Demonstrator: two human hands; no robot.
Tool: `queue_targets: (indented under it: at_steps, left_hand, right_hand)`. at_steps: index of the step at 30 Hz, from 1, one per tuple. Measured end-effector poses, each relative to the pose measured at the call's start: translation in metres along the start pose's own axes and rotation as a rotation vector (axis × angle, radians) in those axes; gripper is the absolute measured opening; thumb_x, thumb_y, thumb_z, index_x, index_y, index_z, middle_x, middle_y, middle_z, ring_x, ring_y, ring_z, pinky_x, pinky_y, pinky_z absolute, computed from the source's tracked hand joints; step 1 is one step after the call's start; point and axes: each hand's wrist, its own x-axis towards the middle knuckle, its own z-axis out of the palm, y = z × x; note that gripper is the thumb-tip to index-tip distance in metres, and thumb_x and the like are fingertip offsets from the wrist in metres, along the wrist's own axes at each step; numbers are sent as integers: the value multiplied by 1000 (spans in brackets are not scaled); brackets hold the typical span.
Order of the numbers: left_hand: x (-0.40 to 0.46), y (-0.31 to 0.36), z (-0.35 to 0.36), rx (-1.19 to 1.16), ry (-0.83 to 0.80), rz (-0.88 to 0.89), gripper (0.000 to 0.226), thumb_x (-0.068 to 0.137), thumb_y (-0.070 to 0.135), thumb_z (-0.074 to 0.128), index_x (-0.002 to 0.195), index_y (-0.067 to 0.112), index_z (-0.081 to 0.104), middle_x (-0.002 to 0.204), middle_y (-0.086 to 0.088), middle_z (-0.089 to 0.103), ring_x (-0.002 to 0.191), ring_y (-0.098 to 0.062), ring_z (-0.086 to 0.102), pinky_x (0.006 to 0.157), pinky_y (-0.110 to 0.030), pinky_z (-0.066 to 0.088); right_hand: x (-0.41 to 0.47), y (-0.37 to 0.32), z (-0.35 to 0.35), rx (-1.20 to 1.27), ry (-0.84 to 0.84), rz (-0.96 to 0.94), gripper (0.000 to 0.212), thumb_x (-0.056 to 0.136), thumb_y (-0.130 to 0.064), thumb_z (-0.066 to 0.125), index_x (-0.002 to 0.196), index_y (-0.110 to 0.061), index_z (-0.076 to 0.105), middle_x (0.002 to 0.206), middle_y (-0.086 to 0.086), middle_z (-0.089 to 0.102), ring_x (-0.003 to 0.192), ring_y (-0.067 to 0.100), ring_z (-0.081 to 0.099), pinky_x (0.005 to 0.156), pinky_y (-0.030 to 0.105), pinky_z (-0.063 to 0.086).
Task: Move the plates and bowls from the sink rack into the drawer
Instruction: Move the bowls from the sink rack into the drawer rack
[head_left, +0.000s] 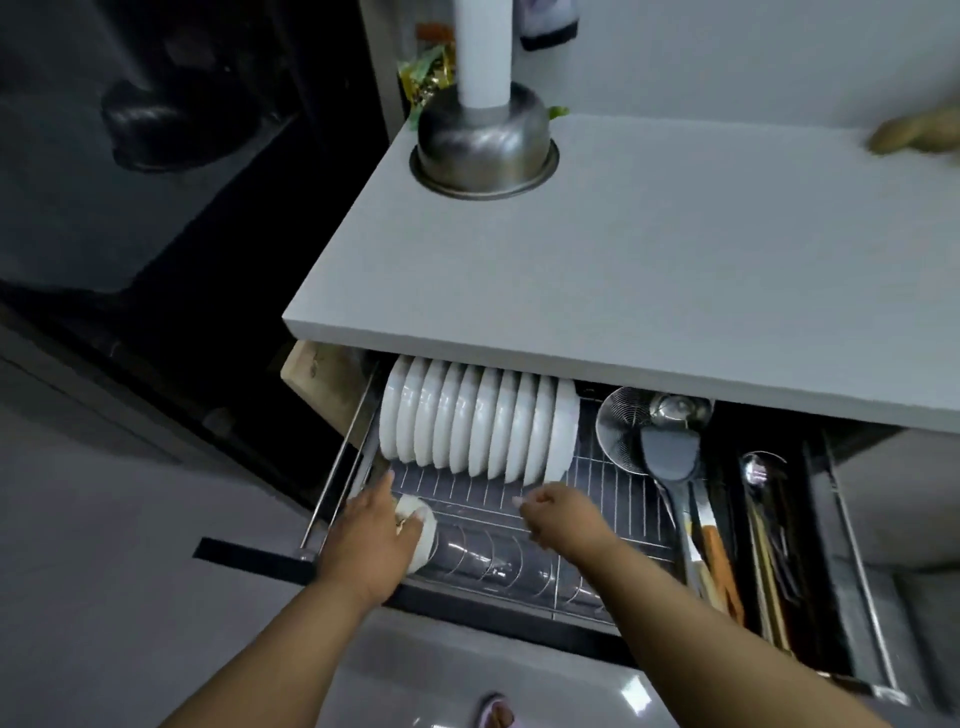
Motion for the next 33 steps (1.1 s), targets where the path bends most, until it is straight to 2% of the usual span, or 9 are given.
queue_targets:
  at_steps: [2, 8, 11, 14, 16, 21, 25, 30, 33]
  left_hand:
    - [-5, 43, 11, -97, -36, 91, 65, 96, 44, 44, 151, 21, 19, 151, -4, 36, 133, -22, 39, 108, -36, 35]
    - [-34, 188, 45, -213, -134, 362, 63, 96, 45, 45, 150, 26, 19, 146, 2, 42, 129, -16, 45, 107, -36, 39]
    - [-55, 251, 57, -187, -162, 482, 62, 97, 45, 43, 150, 27, 18, 145, 3, 43, 128, -15, 45, 106, -34, 39]
    - [-76, 307, 71, -159, -186, 578, 61, 97, 45, 43, 150, 27, 19, 141, 3, 46, 124, -13, 47, 103, -31, 39]
    - [-90, 342, 82, -141, -217, 637, 61, 98, 44, 42, 151, 25, 19, 143, 2, 44, 128, -15, 45, 104, -31, 38]
    - [-125, 429, 107, -82, -204, 790, 59, 98, 45, 41, 150, 25, 21, 140, 4, 46, 126, -12, 46, 103, -29, 39]
    - [-150, 499, 133, -57, -208, 883, 59, 98, 45, 40, 149, 24, 20, 136, 4, 48, 122, -13, 48, 100, -27, 39]
    - [-184, 579, 180, -42, -271, 949, 57, 98, 43, 41, 148, 21, 24, 137, 1, 48, 124, -15, 47, 102, -28, 38]
    - [-208, 621, 207, -23, -320, 998, 56, 99, 41, 42, 148, 20, 24, 136, 0, 47, 123, -15, 47, 100, -25, 36]
  right_hand:
    - [-18, 12, -35, 96, 64, 1, 23, 89, -31, 62, 71, -17, 56, 65, 2, 59, 64, 19, 54, 70, 36, 51]
    - [-84, 52, -148, 266, 291, -28, 25, 89, -22, 60, 66, -16, 53, 61, 6, 54, 57, 18, 49, 58, 32, 41]
    - [-121, 79, -204, 356, 405, -36, 26, 89, -22, 61, 64, -17, 57, 61, 7, 56, 57, 19, 50, 57, 35, 43]
    - [-158, 106, -255, 441, 515, -42, 20, 92, -20, 59, 73, -14, 59, 65, 5, 61, 59, 15, 55, 61, 34, 50]
    - [-179, 126, -285, 508, 582, -48, 17, 93, -15, 59, 76, -12, 58, 65, 5, 59, 58, 15, 53, 60, 29, 47]
    - [-221, 177, -353, 582, 698, -67, 16, 91, -22, 62, 79, -11, 60, 67, 5, 62, 59, 17, 55, 63, 33, 46]
    - [-252, 219, -408, 625, 791, -76, 18, 90, -24, 63, 78, -10, 61, 68, 6, 65, 59, 17, 58, 64, 33, 48]
    - [-298, 269, -469, 652, 903, -50, 15, 92, -21, 60, 81, -10, 61, 71, 5, 65, 59, 14, 58, 57, 22, 48]
    - [-325, 301, -498, 676, 954, -11, 15, 92, -22, 60, 85, -8, 62, 74, 7, 66, 63, 16, 59, 60, 24, 49]
